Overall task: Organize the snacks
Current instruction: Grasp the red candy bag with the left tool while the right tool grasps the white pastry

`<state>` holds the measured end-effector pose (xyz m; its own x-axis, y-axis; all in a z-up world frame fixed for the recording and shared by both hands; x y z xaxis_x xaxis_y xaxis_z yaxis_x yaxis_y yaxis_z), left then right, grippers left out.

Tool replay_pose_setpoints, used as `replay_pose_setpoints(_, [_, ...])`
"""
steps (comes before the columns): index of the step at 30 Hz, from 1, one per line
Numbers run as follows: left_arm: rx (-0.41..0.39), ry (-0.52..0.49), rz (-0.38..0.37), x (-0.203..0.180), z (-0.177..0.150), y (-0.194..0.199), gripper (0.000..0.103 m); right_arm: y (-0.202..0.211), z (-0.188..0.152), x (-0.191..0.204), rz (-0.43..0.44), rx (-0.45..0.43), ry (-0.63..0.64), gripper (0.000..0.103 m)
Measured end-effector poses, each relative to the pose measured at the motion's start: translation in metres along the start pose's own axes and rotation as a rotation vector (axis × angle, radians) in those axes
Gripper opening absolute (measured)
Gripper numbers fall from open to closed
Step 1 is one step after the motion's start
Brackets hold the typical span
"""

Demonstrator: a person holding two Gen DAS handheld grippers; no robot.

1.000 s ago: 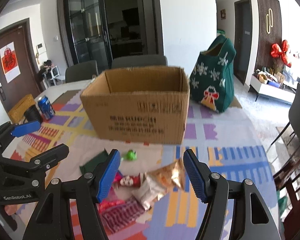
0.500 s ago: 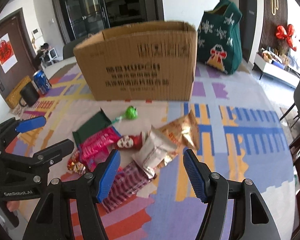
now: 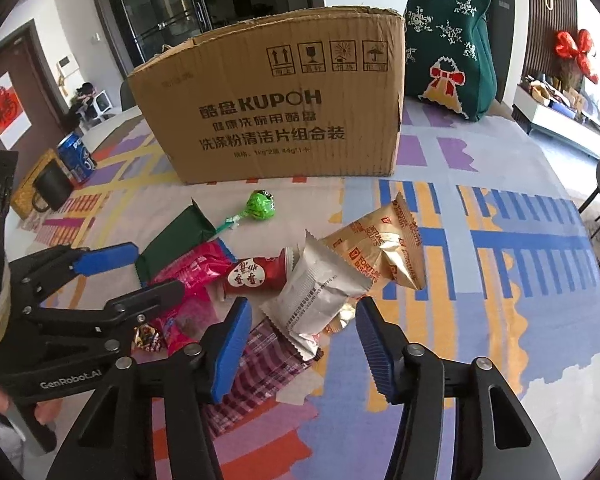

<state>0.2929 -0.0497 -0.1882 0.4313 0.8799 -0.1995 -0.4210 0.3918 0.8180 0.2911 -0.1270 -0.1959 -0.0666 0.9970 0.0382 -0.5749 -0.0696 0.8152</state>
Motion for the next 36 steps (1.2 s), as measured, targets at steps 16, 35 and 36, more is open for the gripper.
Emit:
replay_pose_setpoints(16, [0.062,0.07,-0.051,0.003,0.002,-0.024,0.048,-0.016,0.004,0.003,0.043,0.02,-0.03,0.039])
replay_pose_setpoints(35, [0.035,0.161,-0.018,0.011,0.0,-0.015,0.041,-0.017,0.008,0.01,0.07,0.015,-0.017,0.027])
replay_pose_setpoints(36, [0.029,0.163,-0.014,0.01,0.001,-0.013,0.041,-0.015,0.009,0.011,0.072,0.011,-0.014,0.027])
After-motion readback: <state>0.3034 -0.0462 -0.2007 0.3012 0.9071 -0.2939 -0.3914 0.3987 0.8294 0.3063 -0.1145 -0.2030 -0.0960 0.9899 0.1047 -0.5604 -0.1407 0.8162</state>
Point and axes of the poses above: each gripper's, at about its wrist camera, not at the fingertips, and y roughly against the way its jaws point, x to its left, z to its top, the point moved 10 cm from there along -y, roughly the way its jaws point, and after that the axes turned 7 degrees about -z, right-handed, at the moved point
